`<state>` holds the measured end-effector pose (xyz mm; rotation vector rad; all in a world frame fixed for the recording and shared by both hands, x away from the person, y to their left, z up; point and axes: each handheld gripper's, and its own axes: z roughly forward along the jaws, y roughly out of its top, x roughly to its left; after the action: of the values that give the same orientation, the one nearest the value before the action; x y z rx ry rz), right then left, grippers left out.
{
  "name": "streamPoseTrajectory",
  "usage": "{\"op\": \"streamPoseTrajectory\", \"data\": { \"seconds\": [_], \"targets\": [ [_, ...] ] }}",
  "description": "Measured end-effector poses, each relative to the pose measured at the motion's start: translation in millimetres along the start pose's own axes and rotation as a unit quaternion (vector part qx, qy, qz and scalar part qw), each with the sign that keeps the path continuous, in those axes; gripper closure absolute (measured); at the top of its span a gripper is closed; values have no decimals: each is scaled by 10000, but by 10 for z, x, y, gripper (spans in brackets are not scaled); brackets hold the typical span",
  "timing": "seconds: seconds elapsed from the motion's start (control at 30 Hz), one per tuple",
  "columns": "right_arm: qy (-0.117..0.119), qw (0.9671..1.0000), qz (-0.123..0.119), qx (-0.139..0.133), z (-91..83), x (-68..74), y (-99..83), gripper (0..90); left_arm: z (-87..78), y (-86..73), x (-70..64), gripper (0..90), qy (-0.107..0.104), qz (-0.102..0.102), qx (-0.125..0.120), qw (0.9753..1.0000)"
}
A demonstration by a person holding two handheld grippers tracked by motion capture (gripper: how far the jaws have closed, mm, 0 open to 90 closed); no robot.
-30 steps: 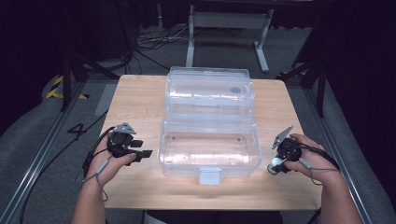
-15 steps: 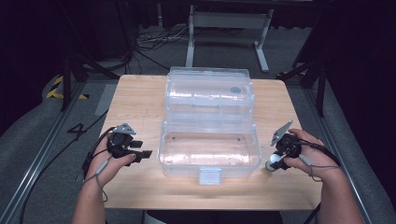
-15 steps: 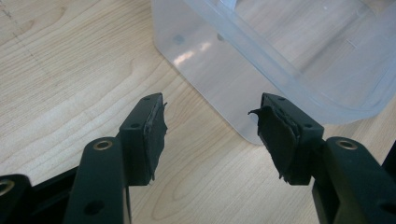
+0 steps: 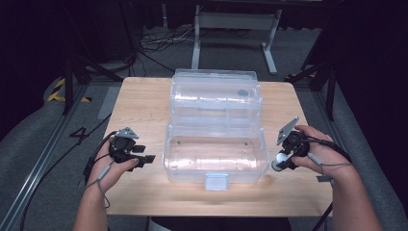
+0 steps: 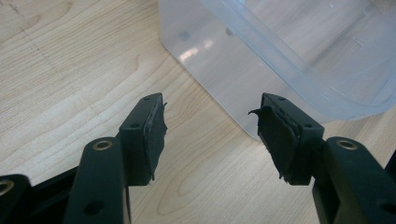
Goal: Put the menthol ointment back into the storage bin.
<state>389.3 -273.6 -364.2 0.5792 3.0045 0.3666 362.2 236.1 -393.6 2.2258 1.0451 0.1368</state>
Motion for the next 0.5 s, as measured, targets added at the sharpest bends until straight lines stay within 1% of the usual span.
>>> {"op": "streamPoseTrajectory", "data": {
  "seconds": [0.1, 0.2, 0.3, 0.5],
  "targets": [
    [-25, 10000, -79, -5, -72, -1, 35, 505, -7, -2, -2, 422, -17, -10, 0, 10000],
    [-20, 9999, -107, -1, -111, 2, 58, 505, -11, -2, 1, 421, -13, 9, -10, 10000],
    [-23, 9998, -193, 40, -158, 5, 85, 505, -13, -5, 1, 421, -26, -9, -14, 10000],
    [-25, 9997, -250, 38, -234, 3, 116, 505, -13, -16, -1, 421, -26, -26, -7, 10000]
  ]
}}
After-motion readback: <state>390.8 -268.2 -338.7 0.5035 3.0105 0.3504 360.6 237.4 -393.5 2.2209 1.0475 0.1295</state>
